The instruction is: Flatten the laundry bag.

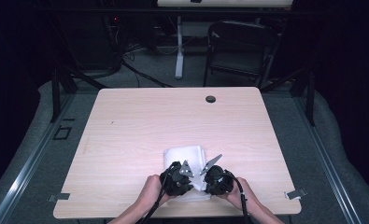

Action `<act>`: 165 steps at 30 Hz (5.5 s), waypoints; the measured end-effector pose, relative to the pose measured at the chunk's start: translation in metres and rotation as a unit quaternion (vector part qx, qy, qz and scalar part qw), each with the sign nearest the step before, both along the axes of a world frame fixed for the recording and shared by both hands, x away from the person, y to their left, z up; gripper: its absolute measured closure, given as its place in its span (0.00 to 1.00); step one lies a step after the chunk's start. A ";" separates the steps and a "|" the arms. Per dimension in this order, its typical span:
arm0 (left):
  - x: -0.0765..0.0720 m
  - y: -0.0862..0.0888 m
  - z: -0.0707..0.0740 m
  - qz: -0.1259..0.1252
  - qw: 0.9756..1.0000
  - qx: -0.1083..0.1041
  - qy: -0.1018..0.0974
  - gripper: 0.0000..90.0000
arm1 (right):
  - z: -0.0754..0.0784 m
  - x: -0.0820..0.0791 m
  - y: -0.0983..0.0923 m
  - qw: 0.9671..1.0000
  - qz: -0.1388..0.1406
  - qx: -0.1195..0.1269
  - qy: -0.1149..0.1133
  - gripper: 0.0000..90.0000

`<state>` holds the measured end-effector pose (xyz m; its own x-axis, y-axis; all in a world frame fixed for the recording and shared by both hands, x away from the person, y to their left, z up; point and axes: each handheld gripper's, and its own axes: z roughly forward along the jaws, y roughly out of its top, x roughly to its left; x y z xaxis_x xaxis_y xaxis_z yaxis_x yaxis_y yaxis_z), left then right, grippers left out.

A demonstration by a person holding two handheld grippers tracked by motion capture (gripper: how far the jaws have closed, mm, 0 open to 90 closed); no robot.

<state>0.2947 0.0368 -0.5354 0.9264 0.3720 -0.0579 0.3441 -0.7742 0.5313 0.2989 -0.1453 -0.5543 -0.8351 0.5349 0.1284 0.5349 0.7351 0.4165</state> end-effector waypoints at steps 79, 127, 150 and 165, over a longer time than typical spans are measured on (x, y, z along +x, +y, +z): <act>-0.006 0.040 0.028 0.093 0.993 -0.035 -0.069 0.91 | 0.006 0.003 -0.018 0.997 -0.019 -0.064 0.025 1.00; 0.000 0.072 0.015 0.130 0.991 -0.033 0.014 0.92 | 0.005 0.008 -0.030 0.997 -0.046 -0.064 0.014 1.00; -0.004 0.132 0.016 0.187 0.980 -0.015 0.060 0.37 | 0.005 0.015 -0.040 0.997 -0.045 -0.056 0.021 1.00; -0.008 0.147 0.031 0.221 0.975 -0.022 0.016 0.21 | 0.014 0.014 -0.045 0.998 -0.050 -0.042 0.017 0.81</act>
